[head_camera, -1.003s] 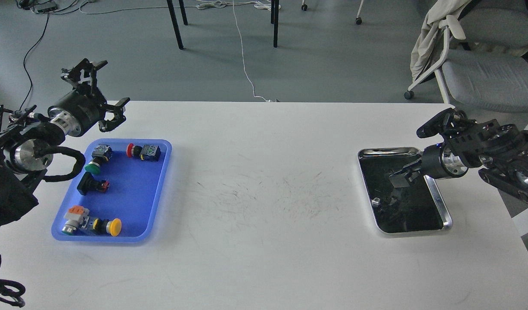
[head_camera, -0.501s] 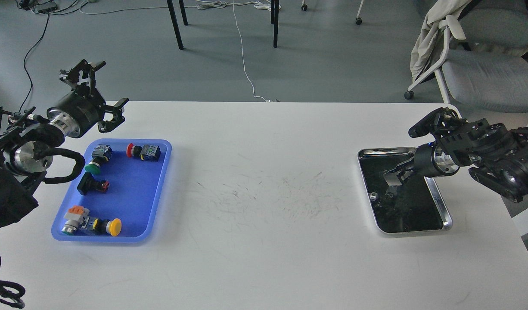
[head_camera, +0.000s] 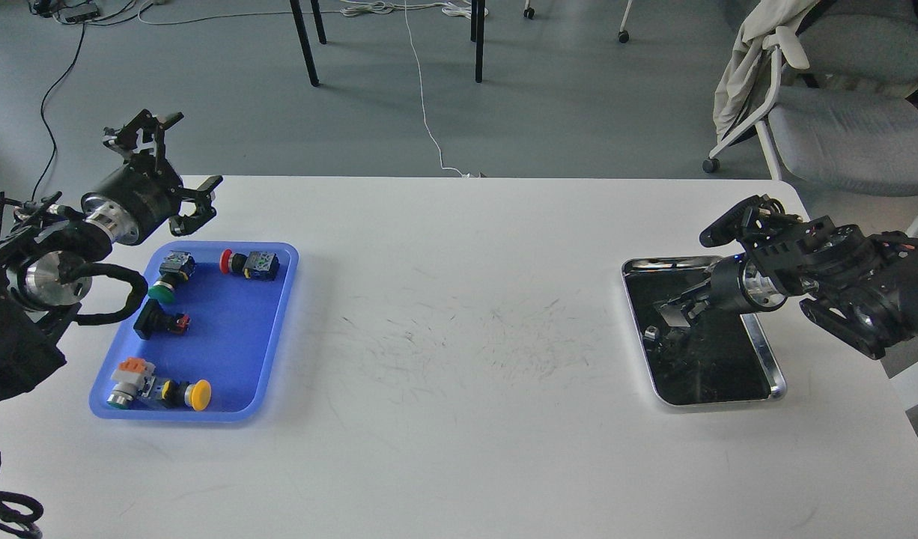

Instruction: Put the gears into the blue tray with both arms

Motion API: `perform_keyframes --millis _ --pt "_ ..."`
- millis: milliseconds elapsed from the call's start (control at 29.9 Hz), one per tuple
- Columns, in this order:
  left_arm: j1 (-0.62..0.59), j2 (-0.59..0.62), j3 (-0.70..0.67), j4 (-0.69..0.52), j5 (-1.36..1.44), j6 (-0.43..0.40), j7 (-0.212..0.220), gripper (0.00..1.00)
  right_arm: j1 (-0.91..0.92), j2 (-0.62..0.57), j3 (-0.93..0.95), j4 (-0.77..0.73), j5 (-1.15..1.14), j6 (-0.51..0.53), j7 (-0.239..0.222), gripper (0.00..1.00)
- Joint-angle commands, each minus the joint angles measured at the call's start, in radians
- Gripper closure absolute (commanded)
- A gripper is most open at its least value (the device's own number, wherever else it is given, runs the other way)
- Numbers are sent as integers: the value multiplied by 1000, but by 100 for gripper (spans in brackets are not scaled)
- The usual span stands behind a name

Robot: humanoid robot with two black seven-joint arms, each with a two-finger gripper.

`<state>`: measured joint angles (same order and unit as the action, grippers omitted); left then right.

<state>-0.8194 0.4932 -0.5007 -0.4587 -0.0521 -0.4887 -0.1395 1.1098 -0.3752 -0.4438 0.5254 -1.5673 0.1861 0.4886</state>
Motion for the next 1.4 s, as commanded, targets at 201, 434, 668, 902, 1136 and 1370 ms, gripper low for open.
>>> perform_keyframes --millis 201,434,668,902,1136,1370 --pt "2 7 1 0 0 0 1 0 5 5 -9 -4 0 4 0 37" --pt "2 7 1 2 1 0 1 0 9 4 -10 -4 -2 9 0 37" --pt "3 5 1 2 1 0 1 0 22 2 -52 5 6 9 0 37" --pt "3 7 1 2 1 0 1 0 50 4 -62 11 7 19 0 37" --pt "9 7 1 2 1 0 1 0 50 5 -67 11 6 26 0 43" --pt "11 7 1 2 1 0 1 0 51 15 -69 28 1 47 0 49"
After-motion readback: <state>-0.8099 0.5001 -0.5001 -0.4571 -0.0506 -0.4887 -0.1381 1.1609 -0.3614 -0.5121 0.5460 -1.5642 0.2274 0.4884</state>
